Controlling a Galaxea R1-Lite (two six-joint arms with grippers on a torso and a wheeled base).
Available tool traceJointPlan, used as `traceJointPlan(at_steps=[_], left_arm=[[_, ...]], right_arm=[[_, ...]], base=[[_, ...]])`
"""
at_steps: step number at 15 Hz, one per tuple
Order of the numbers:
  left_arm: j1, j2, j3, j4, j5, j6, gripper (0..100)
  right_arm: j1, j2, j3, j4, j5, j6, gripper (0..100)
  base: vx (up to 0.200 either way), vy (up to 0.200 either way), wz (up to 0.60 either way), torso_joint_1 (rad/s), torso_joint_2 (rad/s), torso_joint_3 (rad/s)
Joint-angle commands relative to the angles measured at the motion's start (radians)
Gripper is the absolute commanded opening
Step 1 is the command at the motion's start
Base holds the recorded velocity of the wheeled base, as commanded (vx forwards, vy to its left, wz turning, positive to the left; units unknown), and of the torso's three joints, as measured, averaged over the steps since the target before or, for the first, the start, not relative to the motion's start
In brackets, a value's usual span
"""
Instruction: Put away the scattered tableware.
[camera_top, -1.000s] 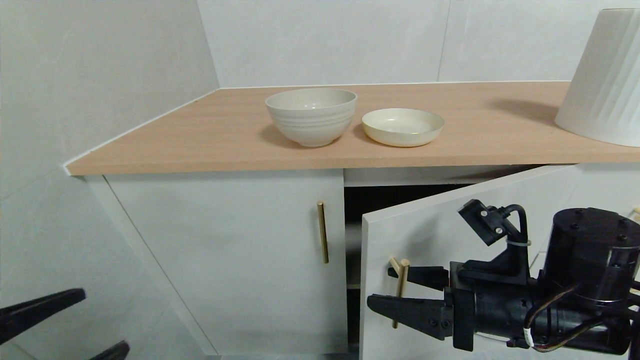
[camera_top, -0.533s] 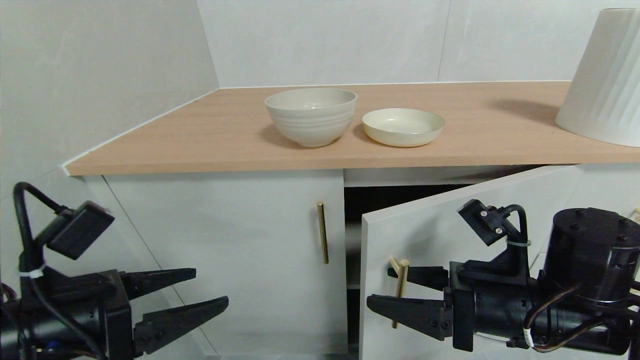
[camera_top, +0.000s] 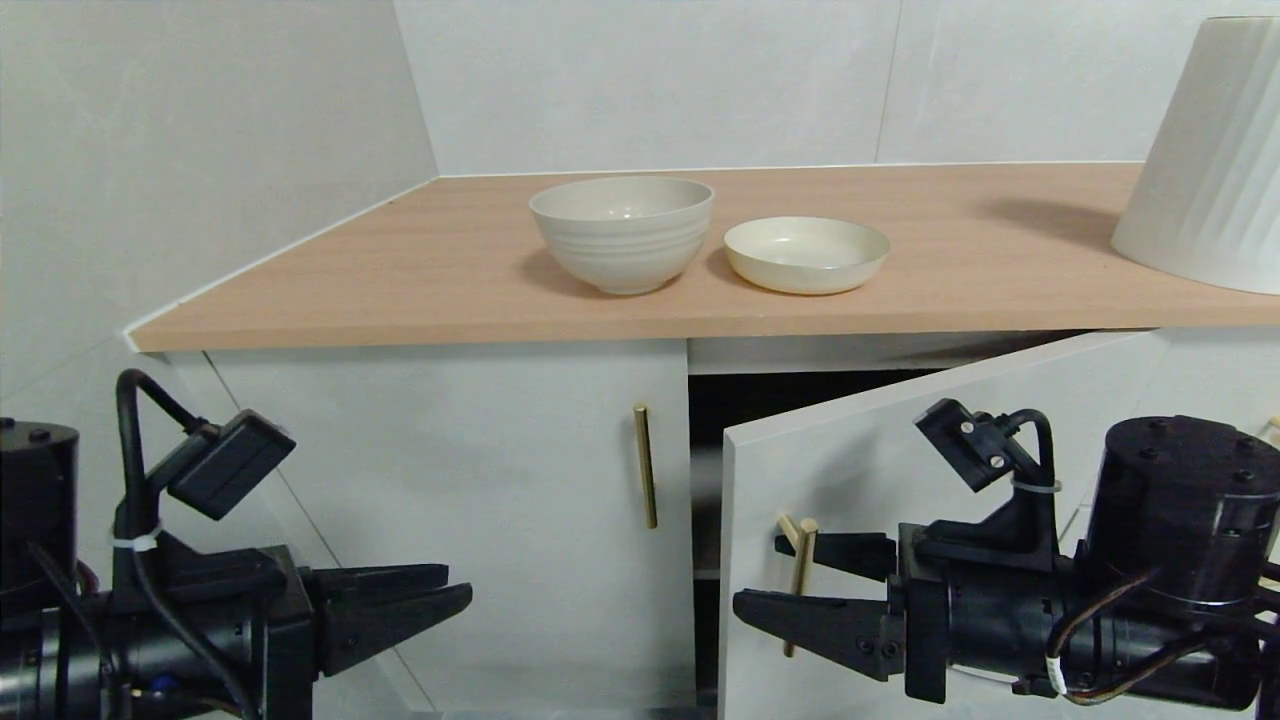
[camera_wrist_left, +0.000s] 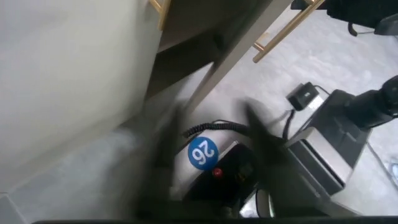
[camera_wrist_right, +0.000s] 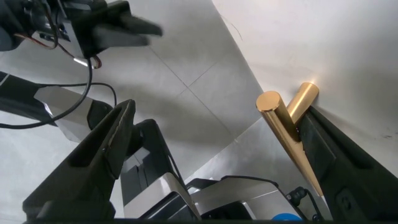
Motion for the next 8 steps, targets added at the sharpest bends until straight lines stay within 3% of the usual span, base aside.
traceJointPlan(at_steps=[1,3,8], left_arm=[[-0.019,0.018,-0.014,0.000,0.000,-0.022,0],[-0.050,0.035,-0.045,-0.001,0.002,-0.065,0],[-0.097,0.150,-0.148,-0.001,0.006,-0.065,0]], right_arm=[[0.000,0.010,0.000,-0.001,0.000,0.000,100],[0.001,0.010,0.000,-0.001,0.000,0.000,100],[0.001,0.011,0.001,-0.001,0.000,0.000,100]], base=[[0.000,0.000,0.00,0.000,0.00,0.000],[0.000,0.000,0.00,0.000,0.00,0.000],[0.000,0.000,0.00,0.000,0.00,0.000]])
